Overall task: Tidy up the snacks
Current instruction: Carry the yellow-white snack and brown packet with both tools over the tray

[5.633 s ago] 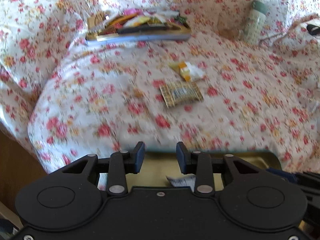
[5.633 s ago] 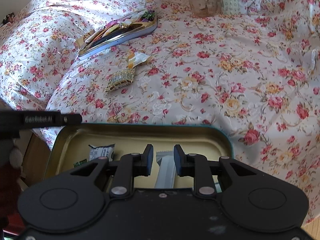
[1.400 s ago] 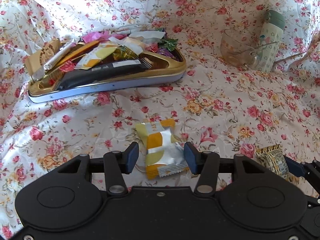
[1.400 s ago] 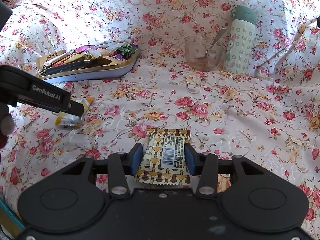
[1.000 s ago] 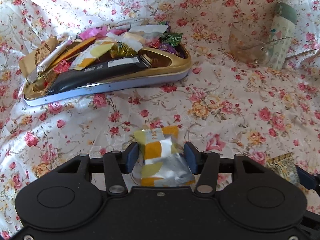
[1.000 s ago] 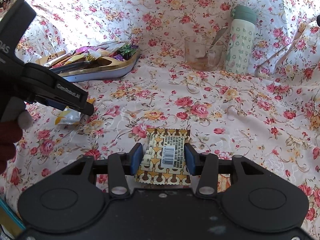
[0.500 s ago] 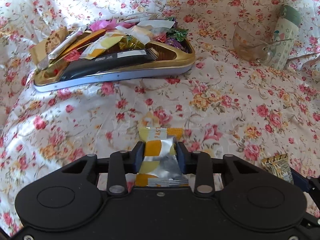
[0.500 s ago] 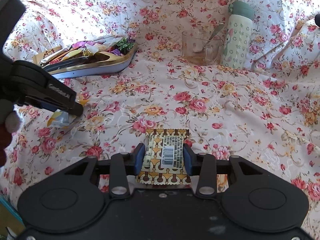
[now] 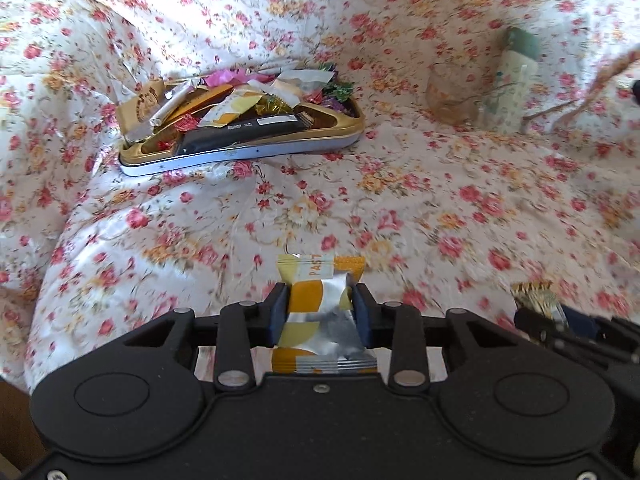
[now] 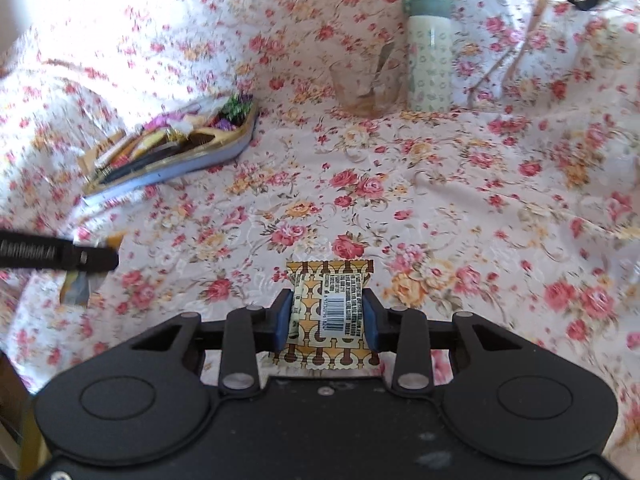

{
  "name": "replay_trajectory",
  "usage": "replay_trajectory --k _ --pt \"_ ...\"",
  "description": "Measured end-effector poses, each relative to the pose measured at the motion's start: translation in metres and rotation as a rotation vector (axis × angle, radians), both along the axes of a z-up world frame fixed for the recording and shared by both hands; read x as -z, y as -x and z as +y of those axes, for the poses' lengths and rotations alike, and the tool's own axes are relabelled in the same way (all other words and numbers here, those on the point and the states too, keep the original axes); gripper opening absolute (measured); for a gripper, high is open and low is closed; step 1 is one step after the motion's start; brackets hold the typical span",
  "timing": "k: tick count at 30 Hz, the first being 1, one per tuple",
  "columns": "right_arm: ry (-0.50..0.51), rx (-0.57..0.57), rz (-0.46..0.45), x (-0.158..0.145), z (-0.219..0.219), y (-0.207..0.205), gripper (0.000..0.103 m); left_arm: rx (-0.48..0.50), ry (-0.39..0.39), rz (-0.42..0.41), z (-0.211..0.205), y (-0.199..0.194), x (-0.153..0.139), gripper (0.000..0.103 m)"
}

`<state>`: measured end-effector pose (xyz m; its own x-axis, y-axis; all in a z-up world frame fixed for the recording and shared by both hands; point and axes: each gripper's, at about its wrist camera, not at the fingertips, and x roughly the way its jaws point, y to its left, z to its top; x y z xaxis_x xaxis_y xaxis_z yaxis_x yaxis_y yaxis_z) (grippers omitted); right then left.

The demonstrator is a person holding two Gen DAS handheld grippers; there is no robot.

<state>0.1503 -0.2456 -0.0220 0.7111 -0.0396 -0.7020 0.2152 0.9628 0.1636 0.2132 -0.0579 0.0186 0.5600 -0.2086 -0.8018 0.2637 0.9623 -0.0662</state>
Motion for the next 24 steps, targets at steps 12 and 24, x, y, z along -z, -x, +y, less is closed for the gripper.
replay_trajectory --k 12,24 --pt "-0.096 -0.024 -0.084 -0.045 0.024 0.088 0.038 0.020 0.021 -0.037 0.031 0.094 -0.028 0.043" --pt "-0.167 -0.097 -0.064 -0.052 0.062 0.139 0.038 -0.077 0.006 0.022 0.059 0.128 -0.012 0.044"
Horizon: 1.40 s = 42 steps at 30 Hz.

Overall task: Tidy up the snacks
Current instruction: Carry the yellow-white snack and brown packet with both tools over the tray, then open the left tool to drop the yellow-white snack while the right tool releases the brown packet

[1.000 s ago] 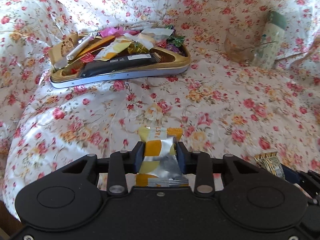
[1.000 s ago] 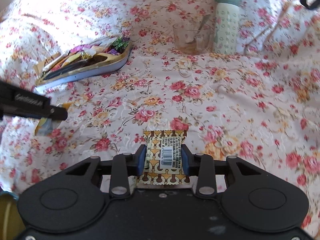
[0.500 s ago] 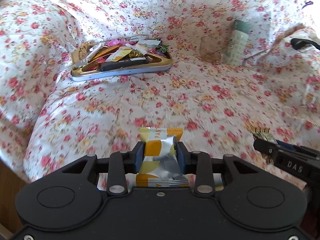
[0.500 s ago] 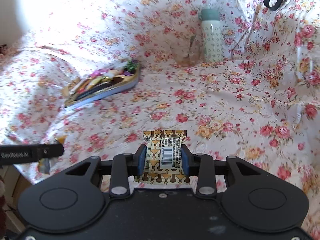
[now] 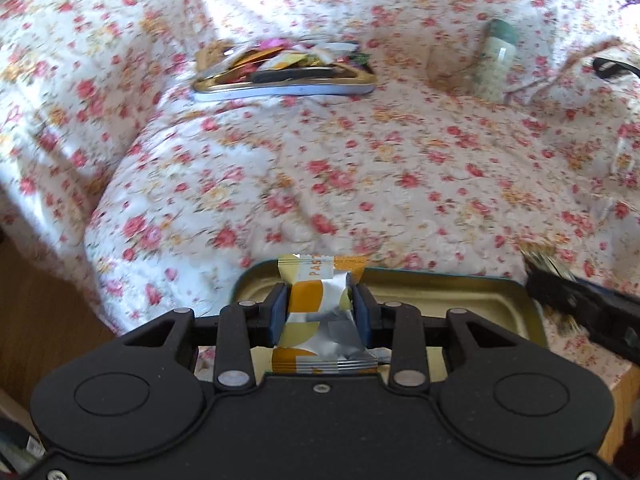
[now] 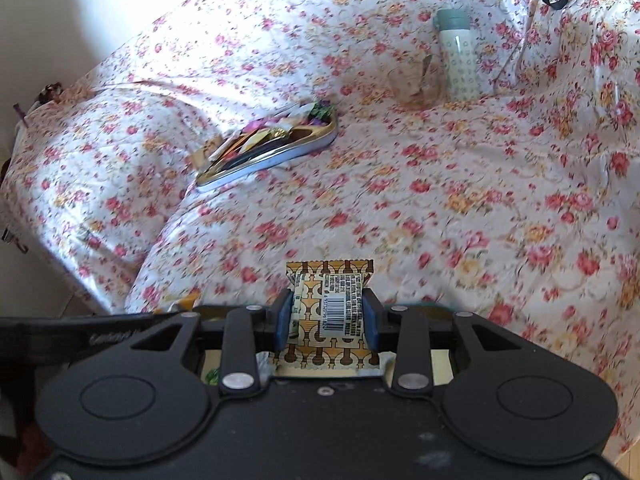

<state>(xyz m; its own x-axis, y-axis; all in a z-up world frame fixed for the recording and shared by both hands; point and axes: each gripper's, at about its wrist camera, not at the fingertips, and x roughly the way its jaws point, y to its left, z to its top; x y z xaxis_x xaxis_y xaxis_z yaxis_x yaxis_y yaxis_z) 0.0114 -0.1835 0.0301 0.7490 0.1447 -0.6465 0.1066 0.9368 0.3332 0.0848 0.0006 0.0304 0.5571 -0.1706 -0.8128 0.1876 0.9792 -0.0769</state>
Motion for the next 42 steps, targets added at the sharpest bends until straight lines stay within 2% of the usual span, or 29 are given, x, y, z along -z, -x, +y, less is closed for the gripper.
replay_trajectory --k 8,11,14,20,32,42 --pt "0.009 -0.040 0.052 0.014 0.017 0.010 0.038 -0.050 0.029 0.060 0.010 -0.013 0.019 0.044" --pt "0.016 -0.050 0.089 0.026 0.023 0.004 0.038 -0.054 0.014 0.086 0.007 -0.023 0.031 0.044" --pt "0.027 -0.056 0.119 0.038 0.029 0.001 0.038 -0.057 -0.028 0.077 0.002 -0.026 0.038 0.044" --pt "0.051 -0.078 0.152 0.051 0.040 -0.004 0.038 -0.051 -0.016 0.048 0.002 -0.020 0.034 0.044" --pt "0.079 -0.086 0.100 0.052 0.049 -0.006 0.041 -0.083 -0.037 -0.047 0.009 0.028 0.020 0.045" --pt "0.141 -0.063 0.039 0.035 0.047 0.006 0.045 -0.090 -0.039 -0.100 0.010 0.057 0.012 0.045"
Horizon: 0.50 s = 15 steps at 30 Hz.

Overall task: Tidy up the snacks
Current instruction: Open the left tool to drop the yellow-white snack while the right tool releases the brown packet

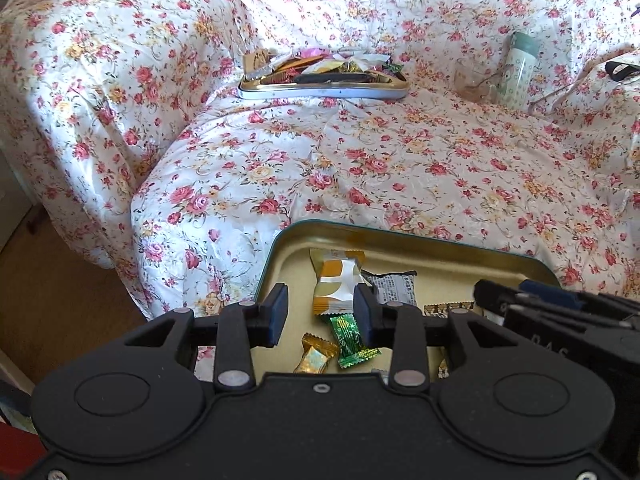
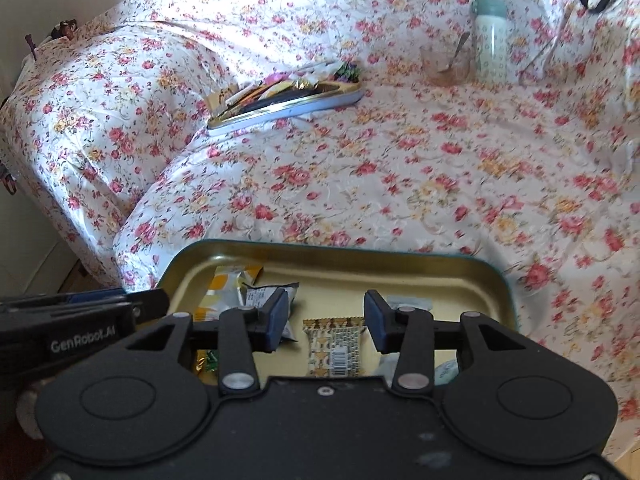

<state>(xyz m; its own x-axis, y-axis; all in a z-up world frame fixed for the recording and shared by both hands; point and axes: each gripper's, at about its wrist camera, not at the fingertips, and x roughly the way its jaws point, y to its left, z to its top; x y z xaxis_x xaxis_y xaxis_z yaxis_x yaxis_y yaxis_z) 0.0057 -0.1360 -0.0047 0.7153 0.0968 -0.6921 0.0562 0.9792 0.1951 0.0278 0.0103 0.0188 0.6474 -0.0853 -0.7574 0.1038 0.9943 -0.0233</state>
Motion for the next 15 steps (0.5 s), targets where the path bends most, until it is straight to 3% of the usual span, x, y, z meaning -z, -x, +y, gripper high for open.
replay_trajectory --k 8,15 --pt "0.067 0.036 -0.002 -0.016 -0.010 0.034 0.048 -0.008 -0.027 -0.045 0.000 0.021 -0.005 0.046" --pt "0.109 0.048 0.021 -0.016 -0.014 0.067 0.052 0.008 -0.025 -0.020 -0.005 0.039 0.006 0.049"
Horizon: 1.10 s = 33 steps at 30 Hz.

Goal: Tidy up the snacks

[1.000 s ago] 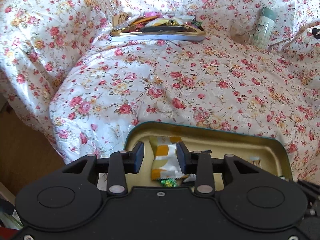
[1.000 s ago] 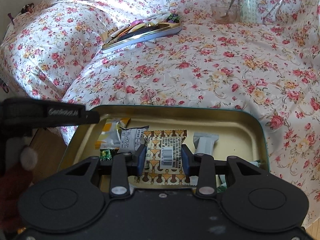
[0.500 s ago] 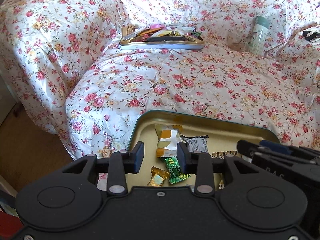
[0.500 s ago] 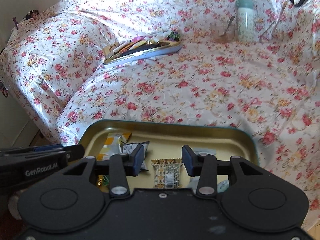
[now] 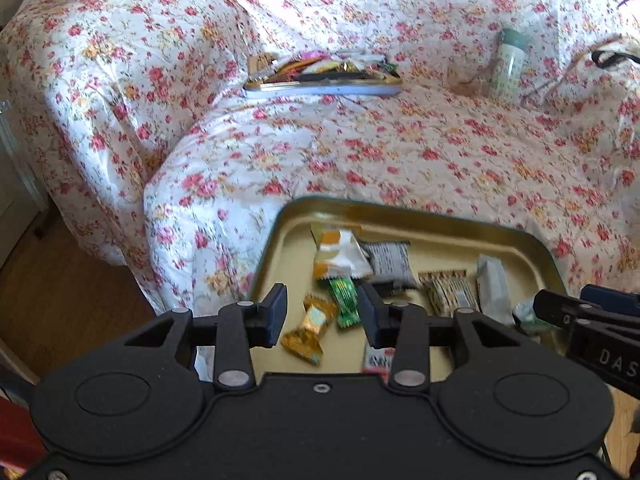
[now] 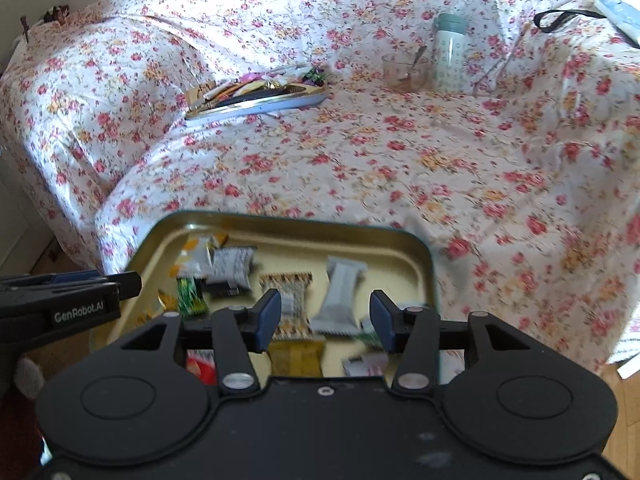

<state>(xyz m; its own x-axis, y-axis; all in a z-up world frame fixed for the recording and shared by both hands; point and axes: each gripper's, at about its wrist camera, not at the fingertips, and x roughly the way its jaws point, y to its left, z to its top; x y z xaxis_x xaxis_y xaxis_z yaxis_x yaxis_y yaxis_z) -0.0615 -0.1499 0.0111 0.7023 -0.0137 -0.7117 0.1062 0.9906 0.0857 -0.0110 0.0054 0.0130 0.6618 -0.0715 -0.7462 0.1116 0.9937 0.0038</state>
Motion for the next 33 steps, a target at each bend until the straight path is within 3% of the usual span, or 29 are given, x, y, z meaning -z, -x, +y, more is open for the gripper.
replay_trajectory --k 9,33 --pt "0.038 0.041 0.009 0.005 0.002 0.020 0.054 0.007 -0.029 -0.008 -0.006 0.009 0.004 0.049" --pt "0.045 0.088 0.057 0.020 0.003 0.024 0.056 0.019 -0.073 0.026 -0.010 0.015 0.013 0.049"
